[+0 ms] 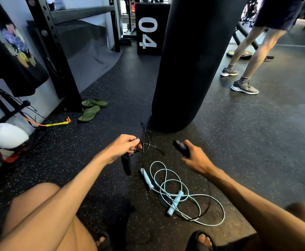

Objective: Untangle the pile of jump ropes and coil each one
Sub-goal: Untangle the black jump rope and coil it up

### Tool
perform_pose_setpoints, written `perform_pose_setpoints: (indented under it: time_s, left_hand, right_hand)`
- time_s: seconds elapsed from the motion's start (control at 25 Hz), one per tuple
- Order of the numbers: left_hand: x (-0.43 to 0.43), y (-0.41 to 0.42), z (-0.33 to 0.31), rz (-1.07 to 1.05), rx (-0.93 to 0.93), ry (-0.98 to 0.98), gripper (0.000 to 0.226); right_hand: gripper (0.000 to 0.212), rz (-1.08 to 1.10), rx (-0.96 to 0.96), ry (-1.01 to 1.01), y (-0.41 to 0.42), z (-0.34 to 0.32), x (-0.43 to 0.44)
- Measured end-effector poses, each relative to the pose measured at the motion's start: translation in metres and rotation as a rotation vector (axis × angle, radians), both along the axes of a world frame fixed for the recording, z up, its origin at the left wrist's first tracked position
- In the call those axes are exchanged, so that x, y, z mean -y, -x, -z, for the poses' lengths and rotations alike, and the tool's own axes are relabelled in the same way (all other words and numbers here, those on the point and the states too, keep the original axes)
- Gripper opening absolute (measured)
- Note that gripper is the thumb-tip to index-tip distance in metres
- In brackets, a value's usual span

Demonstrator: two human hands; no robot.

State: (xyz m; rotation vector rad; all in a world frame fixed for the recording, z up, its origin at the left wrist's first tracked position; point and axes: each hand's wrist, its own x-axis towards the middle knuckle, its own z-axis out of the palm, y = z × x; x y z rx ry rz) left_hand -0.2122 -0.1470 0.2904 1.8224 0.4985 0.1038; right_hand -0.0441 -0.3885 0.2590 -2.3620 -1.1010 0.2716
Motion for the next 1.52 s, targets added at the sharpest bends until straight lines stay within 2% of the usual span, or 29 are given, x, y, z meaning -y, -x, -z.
perform_pose_setpoints:
  time_s: [0.12, 0.24, 0.36, 0.52, 0.6, 0.72, 0.88, 1.0, 1.08, 1.28, 1.44, 1.52]
  left_hand:
    - [0.016, -0.007, 0.001, 0.05, 0.015, -0.013, 0.03]
    - [0.023, -0.016, 0.009, 0.047, 0.063, -0.088, 0.026]
    - [0.019, -0.019, 0.016, 0.019, 0.058, -0.232, 0.029]
    - [0.017, -0.016, 0.017, 0.021, 0.085, -0.318, 0.039]
    - [0.019, -0.015, 0.017, 0.045, 0.101, -0.317, 0.034]
    - [0.025, -0.015, 0.015, 0.058, 0.124, -0.329, 0.025]
    - [0.028, -0.016, 0.012, 0.045, 0.185, -0.345, 0.02]
    - [0.031, -0.015, 0.009, 0.036, 0.224, -0.346, 0.018]
    - [0.034, -0.015, 0.007, 0.039, 0.257, -0.354, 0.019]
    - [0.043, -0.017, 0.002, -0.008, 0.322, -0.424, 0.017]
    - [0.048, -0.021, 0.005, -0.008, 0.323, -0.481, 0.015]
    - [0.052, -0.022, 0.009, 0.004, 0.327, -0.483, 0.013]
  right_hand:
    - [0.027, 0.009, -0.391, -0.234, 0.027, -0.013, -0.03]
    - [0.028, -0.002, -0.757, -0.341, 0.047, -0.021, -0.046]
    - [0.042, 0.008, -0.901, -0.381, 0.056, -0.025, -0.055]
    - [0.035, 0.077, -1.022, -0.349, 0.059, -0.022, -0.057]
    - [0.035, 0.125, -1.015, -0.367, 0.06, -0.019, -0.059]
    - [0.037, 0.196, -0.896, -0.396, 0.055, -0.018, -0.06]
    - [0.056, 0.135, -0.809, -0.433, 0.05, -0.025, -0.052]
    - [0.034, 0.04, -0.832, -0.494, 0.052, -0.032, -0.044]
    - [0.02, 0.052, -0.784, -0.529, 0.049, -0.031, -0.043]
    - [0.027, 0.231, -0.475, -0.581, 0.041, -0.017, -0.044]
    - [0.038, 0.175, -0.493, -0.576, 0.044, -0.024, -0.048]
    - [0.035, 0.17, -0.496, -0.538, 0.045, -0.022, -0.052]
